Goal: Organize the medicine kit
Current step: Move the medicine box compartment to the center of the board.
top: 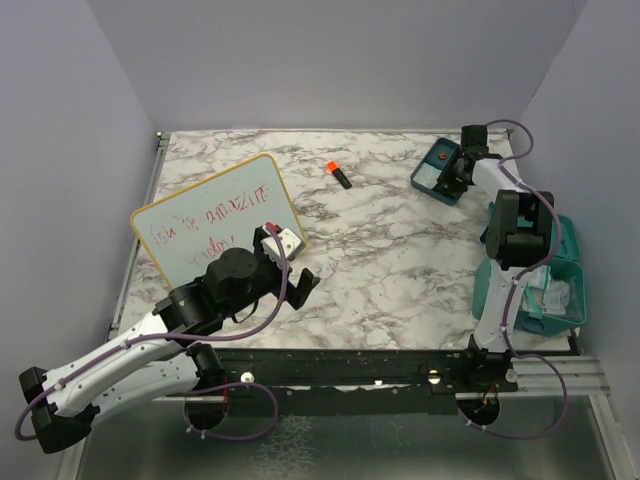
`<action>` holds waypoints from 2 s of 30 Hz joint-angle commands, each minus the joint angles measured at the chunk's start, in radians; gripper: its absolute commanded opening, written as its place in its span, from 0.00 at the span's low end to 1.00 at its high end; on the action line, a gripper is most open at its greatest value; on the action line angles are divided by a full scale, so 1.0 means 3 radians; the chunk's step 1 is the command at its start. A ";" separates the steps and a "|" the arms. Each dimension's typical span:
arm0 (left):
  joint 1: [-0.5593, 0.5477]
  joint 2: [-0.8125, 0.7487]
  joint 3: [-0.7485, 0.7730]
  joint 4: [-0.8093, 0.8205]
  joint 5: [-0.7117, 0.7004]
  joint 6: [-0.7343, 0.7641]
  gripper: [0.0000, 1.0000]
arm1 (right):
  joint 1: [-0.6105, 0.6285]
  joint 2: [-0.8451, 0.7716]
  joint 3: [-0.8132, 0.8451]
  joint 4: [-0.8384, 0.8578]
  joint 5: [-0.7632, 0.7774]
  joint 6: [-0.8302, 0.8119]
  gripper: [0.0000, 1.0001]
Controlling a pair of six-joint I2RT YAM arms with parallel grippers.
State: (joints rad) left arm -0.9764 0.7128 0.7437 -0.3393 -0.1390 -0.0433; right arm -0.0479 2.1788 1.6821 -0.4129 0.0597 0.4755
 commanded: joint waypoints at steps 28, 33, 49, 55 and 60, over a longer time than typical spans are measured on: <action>-0.0003 0.0016 -0.0086 0.0098 0.0019 0.0022 0.99 | 0.0103 0.0233 0.0233 -0.0133 0.0118 0.0079 0.38; -0.0003 0.0013 -0.0091 0.0098 -0.0001 0.0022 0.99 | 0.0111 0.0287 0.0291 -0.0172 0.0039 0.0050 0.31; -0.0003 0.0047 -0.0090 0.0104 0.0049 0.0032 0.99 | 0.0250 0.0010 0.0155 -0.0228 0.0072 -0.0206 0.01; -0.0003 0.0042 -0.0091 0.0103 -0.0006 0.0011 0.99 | 0.0429 -0.0335 -0.0291 -0.0237 0.0191 -0.0181 0.01; -0.0003 0.0030 -0.0091 0.0103 0.0037 0.0006 0.99 | 0.0683 -0.0664 -0.0809 -0.0302 0.0323 -0.0062 0.01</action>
State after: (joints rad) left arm -0.9768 0.7284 0.7280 -0.3229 -0.1394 -0.0410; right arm 0.0994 2.0644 1.5364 -0.4614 0.1051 0.4297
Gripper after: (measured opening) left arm 0.988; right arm 0.026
